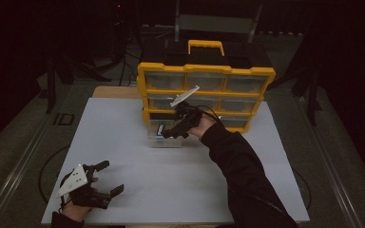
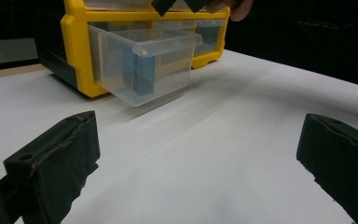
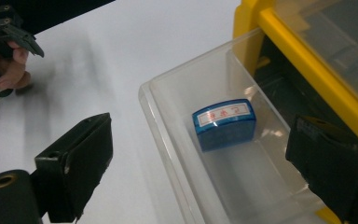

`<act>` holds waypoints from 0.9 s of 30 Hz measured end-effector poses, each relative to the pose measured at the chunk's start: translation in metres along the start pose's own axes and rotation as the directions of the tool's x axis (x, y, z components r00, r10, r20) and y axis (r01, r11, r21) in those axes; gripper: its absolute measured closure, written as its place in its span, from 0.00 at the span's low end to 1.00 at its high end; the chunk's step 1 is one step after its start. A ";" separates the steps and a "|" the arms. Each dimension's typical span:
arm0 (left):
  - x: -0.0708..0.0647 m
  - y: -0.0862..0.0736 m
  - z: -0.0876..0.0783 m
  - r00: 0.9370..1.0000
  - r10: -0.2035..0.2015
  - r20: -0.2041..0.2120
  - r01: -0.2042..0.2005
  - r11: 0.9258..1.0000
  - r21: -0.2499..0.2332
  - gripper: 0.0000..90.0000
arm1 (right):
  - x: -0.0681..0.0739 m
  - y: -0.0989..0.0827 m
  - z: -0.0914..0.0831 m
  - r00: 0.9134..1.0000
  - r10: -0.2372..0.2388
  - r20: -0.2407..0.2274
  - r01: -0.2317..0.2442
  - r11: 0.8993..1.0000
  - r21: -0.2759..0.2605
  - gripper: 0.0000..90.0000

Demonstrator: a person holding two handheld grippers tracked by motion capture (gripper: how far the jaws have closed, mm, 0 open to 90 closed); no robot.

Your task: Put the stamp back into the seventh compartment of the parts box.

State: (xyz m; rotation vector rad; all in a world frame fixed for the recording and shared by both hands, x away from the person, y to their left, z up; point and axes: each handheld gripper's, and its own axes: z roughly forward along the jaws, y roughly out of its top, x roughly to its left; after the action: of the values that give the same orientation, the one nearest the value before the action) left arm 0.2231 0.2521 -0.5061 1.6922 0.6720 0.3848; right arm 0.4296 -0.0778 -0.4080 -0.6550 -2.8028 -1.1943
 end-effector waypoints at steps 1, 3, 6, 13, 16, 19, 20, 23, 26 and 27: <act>0.000 0.000 0.000 1.000 0.001 -0.001 -0.001 1.000 0.003 0.00 | 0.000 -0.001 -0.001 1.000 -0.005 0.000 0.005 1.000 -0.002 0.08; 0.000 0.000 0.000 1.000 -0.003 -0.001 0.003 1.000 -0.001 0.00 | 0.000 -0.002 -0.002 1.000 -0.009 0.006 0.009 1.000 0.004 0.08; 0.001 0.000 0.000 1.000 0.001 -0.001 -0.001 1.000 0.005 0.00 | 0.002 -0.004 -0.006 1.000 -0.017 0.014 0.017 1.000 0.010 0.08; 0.001 0.000 0.000 1.000 0.000 -0.004 0.000 1.000 0.002 0.00 | 0.000 -0.011 -0.022 1.000 -0.013 0.029 0.014 1.000 -0.026 0.08; 0.001 0.000 0.001 1.000 -0.002 -0.004 0.002 1.000 0.004 0.00 | -0.002 -0.015 -0.029 0.999 -0.004 0.043 0.006 0.999 -0.038 0.08; 0.001 0.000 0.000 1.000 -0.002 -0.006 0.002 1.000 0.003 0.00 | -0.003 -0.022 -0.036 0.998 -0.008 0.060 0.011 0.999 -0.048 0.08; 0.001 0.000 0.000 1.000 -0.003 -0.007 0.003 1.000 0.002 0.00 | -0.003 -0.023 -0.037 0.998 -0.003 0.063 0.006 0.999 -0.047 0.09; 0.001 0.000 0.000 1.000 -0.003 -0.008 0.003 1.000 0.000 0.00 | -0.003 -0.031 -0.043 0.996 -0.002 0.089 0.007 0.999 -0.052 0.09; 0.001 0.000 0.000 1.000 -0.001 -0.007 0.001 1.000 0.003 0.00 | -0.004 -0.039 -0.048 0.995 0.006 0.098 0.000 0.998 -0.061 0.09; 0.001 0.000 0.000 1.000 -0.001 -0.007 0.001 1.000 0.002 0.00 | -0.005 -0.042 -0.051 0.995 0.006 0.103 0.001 0.998 -0.062 0.09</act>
State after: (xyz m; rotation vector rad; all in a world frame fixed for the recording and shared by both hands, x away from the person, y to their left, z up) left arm 0.2236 0.2524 -0.5065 1.6931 0.6793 0.3896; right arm 0.4105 -0.1408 -0.4021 -0.7446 -2.8569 -1.2873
